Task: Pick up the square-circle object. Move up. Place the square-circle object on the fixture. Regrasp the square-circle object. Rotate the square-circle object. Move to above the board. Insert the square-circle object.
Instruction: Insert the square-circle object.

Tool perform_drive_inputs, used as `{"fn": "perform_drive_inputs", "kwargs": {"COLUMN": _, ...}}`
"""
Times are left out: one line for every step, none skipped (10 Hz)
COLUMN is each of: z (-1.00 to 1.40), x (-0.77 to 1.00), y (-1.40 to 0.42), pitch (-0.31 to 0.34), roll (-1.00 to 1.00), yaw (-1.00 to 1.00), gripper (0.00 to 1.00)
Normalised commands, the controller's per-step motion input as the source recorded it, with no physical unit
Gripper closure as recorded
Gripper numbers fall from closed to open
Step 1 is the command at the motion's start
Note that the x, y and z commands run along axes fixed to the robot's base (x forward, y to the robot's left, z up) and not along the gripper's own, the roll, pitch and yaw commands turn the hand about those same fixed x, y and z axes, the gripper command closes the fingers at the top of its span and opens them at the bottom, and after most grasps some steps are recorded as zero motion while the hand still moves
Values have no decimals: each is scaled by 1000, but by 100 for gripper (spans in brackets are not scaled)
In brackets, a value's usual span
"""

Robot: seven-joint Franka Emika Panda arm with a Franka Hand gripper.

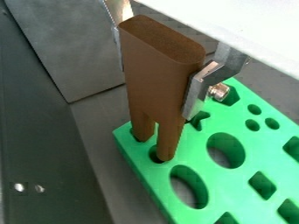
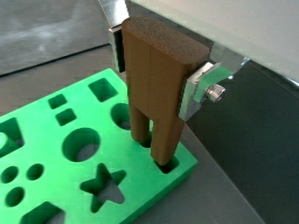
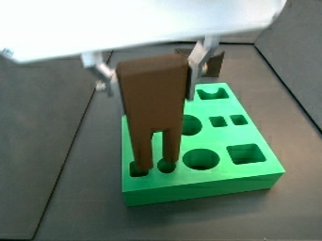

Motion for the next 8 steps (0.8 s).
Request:
{"fn": "perform_drive_inputs", "kwargs": {"z": -209, "x": 0, "y": -200, "pitch": 14, "roll": 107, "yaw": -149, "gripper": 100}}
{"fn": "perform_drive_inputs", "kwargs": {"z": -157, "x": -49, "y": -46, "pitch": 17, "roll": 126, "yaw": -3, "gripper": 100}}
{"fn": "perform_drive_inputs", "kwargs": {"z": -100, "x": -114, "y": 0, "pitch": 6, "roll": 77, "yaw": 0, "gripper": 100}}
{"fn": "perform_drive_inputs", "kwargs": {"z": -66, "x": 0, "y": 69, "pitch": 19, "roll": 21, "yaw": 0, "gripper": 100}}
{"fn": "perform_drive_inputs", "kwargs": {"z": -26, "x": 0, "y": 83, "pitch": 33, "roll": 17, "yaw": 0, "gripper": 100}}
{"fn": "perform_drive_inputs", "kwargs": {"z": -29, "x": 0, "y": 71, "pitch": 20, "roll": 0, "yaw": 0, "gripper": 100}}
{"fn": "perform_drive_inputs", "kwargs": {"z": -9, "x": -103, "y": 89, "pitch": 0, "roll": 0, "yaw": -169, "gripper": 100}}
{"fn": "perform_drive_inputs", "kwargs": {"z": 0, "x": 0, "y": 169, "pitch": 30, "roll": 0, "yaw": -320, "gripper": 100}}
